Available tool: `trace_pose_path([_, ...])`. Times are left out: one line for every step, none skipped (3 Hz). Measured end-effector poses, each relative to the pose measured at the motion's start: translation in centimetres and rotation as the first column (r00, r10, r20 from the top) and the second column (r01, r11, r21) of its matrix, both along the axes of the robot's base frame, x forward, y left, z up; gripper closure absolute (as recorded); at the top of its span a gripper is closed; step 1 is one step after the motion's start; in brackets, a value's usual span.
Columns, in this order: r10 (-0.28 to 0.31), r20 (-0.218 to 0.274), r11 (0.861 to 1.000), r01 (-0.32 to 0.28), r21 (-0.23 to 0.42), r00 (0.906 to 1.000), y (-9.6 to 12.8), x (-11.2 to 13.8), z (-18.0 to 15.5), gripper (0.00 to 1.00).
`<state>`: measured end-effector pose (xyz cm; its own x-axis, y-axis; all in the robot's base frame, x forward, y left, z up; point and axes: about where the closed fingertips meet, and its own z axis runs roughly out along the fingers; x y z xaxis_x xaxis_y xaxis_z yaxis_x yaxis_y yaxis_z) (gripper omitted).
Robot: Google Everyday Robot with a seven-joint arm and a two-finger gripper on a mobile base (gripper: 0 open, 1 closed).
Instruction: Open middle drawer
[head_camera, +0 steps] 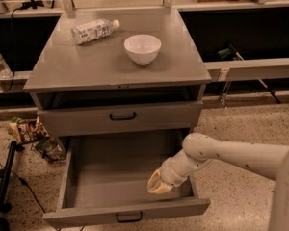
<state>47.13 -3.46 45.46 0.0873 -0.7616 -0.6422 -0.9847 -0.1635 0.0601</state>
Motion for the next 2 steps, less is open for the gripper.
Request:
trace_pose_path([-0.099, 0.108, 0.995, 0.101, -0.013, 0.9893, -2.95, 2.34, 2.46, 0.97])
trace_pose_path([-0.088, 0.096, 0.996, 0.089, -0.012, 0.9916, -2.58, 2.01, 2.15, 0.75])
